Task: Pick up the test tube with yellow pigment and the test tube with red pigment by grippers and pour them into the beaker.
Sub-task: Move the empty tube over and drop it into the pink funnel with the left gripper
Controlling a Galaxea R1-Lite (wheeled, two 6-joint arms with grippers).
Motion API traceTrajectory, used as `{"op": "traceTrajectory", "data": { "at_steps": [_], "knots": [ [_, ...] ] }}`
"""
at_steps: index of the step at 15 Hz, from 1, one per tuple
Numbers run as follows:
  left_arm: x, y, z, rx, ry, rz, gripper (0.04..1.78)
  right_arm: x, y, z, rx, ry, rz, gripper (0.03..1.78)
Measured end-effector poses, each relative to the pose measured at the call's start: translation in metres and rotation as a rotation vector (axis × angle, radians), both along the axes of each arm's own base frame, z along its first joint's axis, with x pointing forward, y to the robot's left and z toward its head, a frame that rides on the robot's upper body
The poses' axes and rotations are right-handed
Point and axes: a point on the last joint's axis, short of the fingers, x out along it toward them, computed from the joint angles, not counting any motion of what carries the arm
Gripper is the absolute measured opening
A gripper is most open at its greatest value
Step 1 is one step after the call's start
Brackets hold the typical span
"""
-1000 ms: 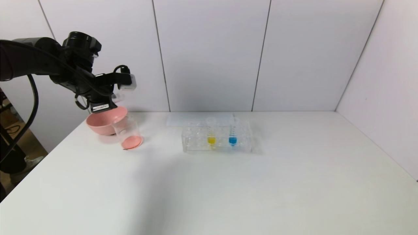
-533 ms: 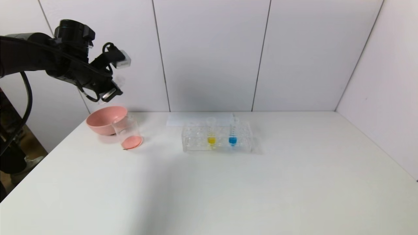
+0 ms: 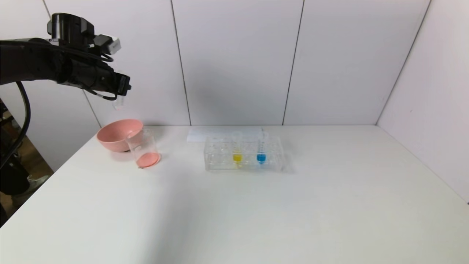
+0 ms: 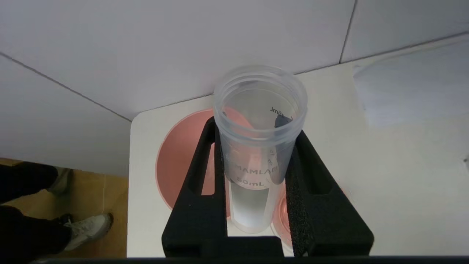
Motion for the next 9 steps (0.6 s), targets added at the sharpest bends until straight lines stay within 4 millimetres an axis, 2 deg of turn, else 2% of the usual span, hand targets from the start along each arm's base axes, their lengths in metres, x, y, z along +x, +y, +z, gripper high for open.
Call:
{"op": "traceTrajectory", "data": {
  "at_steps": [4, 9],
  "knots": [
    [0.004, 0.006, -0.003, -0.109, -0.084, 0.161, 0.47, 0.000, 0.000, 0.000, 0.000, 0.000, 0.000, 1.70],
    [0.004, 0.013, -0.004, -0.174, -0.157, 0.200, 0.47, 0.000, 0.000, 0.000, 0.000, 0.000, 0.000, 1.70]
  ]
}}
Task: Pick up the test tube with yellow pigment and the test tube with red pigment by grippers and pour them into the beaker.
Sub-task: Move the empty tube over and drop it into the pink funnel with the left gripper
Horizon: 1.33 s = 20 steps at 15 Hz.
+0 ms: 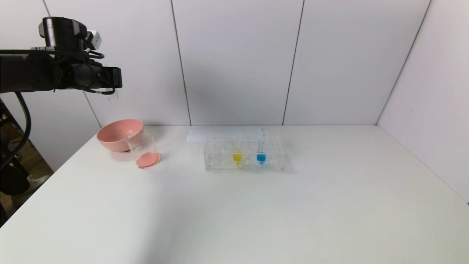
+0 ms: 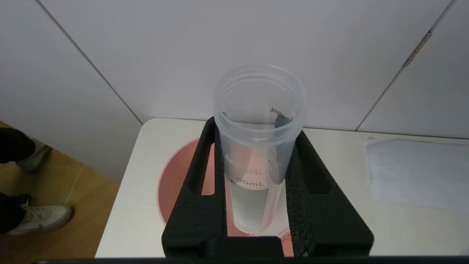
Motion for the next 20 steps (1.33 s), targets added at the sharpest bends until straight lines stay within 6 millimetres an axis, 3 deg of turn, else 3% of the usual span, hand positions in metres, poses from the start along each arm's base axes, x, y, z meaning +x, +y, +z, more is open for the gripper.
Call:
{"op": "traceTrajectory", "data": {
  "at_steps": [3, 9, 15, 20],
  "knots": [
    [-0.001, 0.006, -0.009, -0.073, 0.024, 0.035, 0.47, 0.000, 0.000, 0.000, 0.000, 0.000, 0.000, 1.70],
    [0.001, 0.036, -0.026, -0.139, 0.056, 0.129, 0.47, 0.000, 0.000, 0.000, 0.000, 0.000, 0.000, 1.70],
    [0.025, 0.058, -0.048, -0.132, -0.008, 0.154, 0.47, 0.000, 0.000, 0.000, 0.000, 0.000, 0.000, 1.70],
    [0.044, 0.062, -0.075, -0.125, 0.005, 0.155, 0.47, 0.000, 0.000, 0.000, 0.000, 0.000, 0.000, 1.70]
  ]
}}
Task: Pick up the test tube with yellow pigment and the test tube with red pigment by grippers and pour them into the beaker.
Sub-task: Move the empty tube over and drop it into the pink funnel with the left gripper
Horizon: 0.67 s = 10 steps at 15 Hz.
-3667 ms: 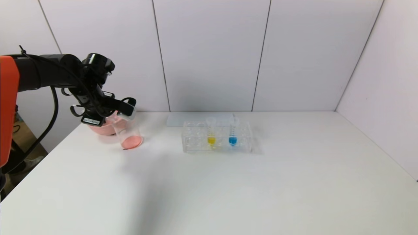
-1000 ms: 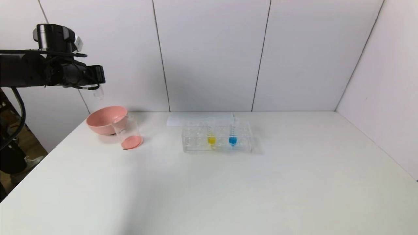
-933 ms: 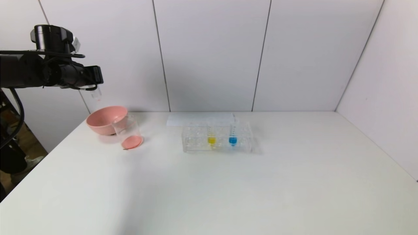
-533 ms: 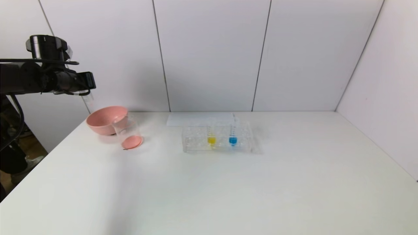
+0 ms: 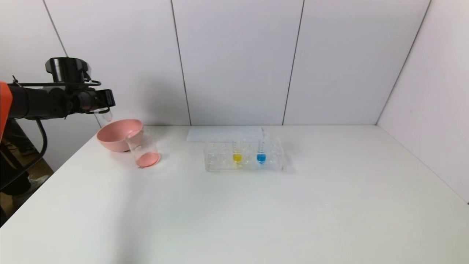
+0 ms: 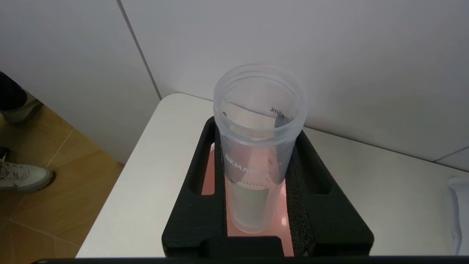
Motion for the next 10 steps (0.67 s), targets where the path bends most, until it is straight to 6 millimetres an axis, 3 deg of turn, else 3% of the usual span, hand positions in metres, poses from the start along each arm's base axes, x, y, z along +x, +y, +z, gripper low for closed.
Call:
{"op": "traceTrajectory", "data": {
  "at_steps": [10],
  "knots": [
    [0.021, 0.005, -0.037, 0.012, 0.019, -0.001, 0.47, 0.000, 0.000, 0.000, 0.000, 0.000, 0.000, 1.70]
  ]
}}
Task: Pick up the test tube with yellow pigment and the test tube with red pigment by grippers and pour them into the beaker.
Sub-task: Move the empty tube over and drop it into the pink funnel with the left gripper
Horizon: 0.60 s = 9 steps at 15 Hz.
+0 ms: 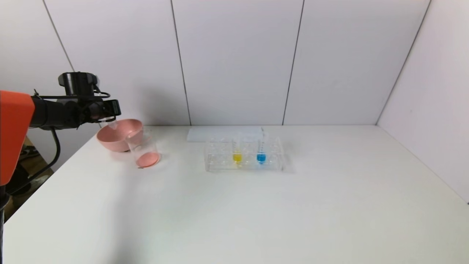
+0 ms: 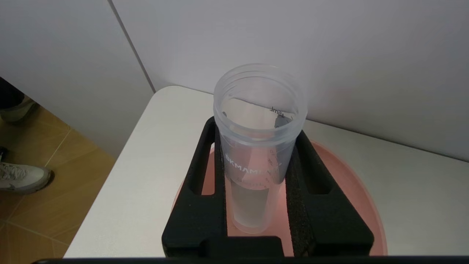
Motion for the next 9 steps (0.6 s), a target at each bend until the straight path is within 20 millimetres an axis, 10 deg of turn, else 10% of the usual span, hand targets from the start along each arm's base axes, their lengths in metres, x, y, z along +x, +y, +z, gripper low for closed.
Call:
{"op": "traceTrajectory", "data": {
  "at_steps": [9],
  "knots": [
    [0.008, 0.002, -0.019, -0.001, 0.005, -0.001, 0.47, 0.000, 0.000, 0.000, 0.000, 0.000, 0.000, 1.70]
  ]
}}
